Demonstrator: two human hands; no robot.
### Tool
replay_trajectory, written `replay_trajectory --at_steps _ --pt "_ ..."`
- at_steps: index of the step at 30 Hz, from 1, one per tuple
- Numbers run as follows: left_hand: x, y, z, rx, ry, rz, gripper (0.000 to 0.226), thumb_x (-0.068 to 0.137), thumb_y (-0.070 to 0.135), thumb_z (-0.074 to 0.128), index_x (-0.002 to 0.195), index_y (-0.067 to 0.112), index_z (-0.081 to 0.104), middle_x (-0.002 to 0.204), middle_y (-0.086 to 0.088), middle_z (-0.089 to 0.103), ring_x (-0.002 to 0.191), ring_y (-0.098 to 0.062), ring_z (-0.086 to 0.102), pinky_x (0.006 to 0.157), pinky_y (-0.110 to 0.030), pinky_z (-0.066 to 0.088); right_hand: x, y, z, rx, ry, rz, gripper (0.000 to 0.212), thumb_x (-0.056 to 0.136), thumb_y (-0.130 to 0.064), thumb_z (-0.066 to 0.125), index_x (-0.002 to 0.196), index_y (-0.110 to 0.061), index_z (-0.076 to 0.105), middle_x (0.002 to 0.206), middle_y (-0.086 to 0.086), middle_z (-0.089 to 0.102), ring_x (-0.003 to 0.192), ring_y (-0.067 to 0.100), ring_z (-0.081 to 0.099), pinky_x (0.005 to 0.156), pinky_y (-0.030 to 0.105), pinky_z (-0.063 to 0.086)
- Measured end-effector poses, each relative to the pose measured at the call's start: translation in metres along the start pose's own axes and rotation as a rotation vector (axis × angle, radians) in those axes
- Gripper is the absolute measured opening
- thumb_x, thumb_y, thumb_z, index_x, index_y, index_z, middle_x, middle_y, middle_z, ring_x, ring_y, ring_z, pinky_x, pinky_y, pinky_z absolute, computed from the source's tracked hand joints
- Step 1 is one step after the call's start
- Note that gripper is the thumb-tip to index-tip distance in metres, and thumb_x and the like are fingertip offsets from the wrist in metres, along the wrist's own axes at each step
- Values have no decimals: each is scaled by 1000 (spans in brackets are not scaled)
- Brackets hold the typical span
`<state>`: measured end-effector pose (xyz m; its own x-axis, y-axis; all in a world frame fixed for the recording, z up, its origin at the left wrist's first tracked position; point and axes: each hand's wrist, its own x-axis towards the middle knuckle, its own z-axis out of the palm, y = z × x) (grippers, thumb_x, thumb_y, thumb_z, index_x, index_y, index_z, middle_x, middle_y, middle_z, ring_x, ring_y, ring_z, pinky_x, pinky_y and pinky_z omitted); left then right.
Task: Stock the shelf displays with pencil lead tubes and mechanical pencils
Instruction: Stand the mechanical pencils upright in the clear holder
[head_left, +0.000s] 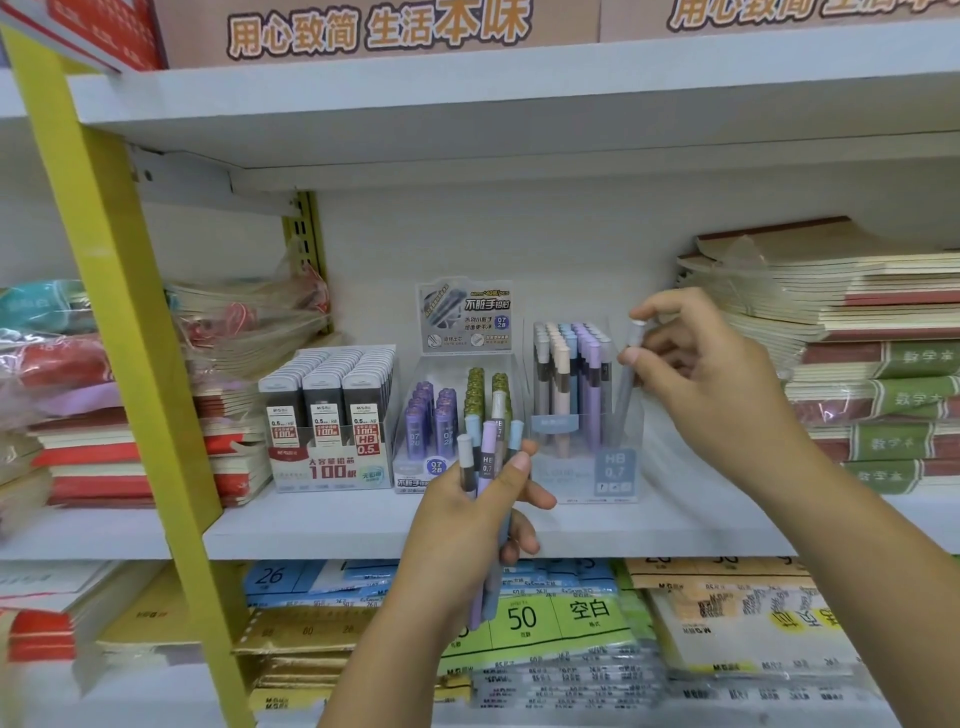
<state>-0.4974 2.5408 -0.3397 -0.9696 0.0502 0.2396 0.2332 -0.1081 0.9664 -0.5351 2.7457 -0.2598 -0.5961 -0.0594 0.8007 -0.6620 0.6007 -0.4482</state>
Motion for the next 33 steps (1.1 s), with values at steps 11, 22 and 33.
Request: replay_trajectory --at_steps 11,22,33 --pt "-3 5 2 -25 -30 -1 30 83 46 65 108 32 72 96 -1 77 57 -11 63 52 -23 49 -1 9 12 -259 -75 41 27 90 -22 65 114 -31 57 95 -7 50 83 10 48 65 13 33" --pt "-4 10 6 39 -175 75 22 86 55 63 104 46 73 105 3 77 69 -13 70 60 -20 52 -15 -38 8 167 -413 171 10 88 -34 64 89 -32 74 89 -12 64 81 -4 58 68 4 40" --pt "0 3 3 56 -24 5 52 70 70 65 97 26 72 62 -1 64 41 -16 44 42 -27 38 3 -38 -15 366 215 82 12 101 -24 45 95 -32 52 83 -2 71 73 7 68 56 19 51"
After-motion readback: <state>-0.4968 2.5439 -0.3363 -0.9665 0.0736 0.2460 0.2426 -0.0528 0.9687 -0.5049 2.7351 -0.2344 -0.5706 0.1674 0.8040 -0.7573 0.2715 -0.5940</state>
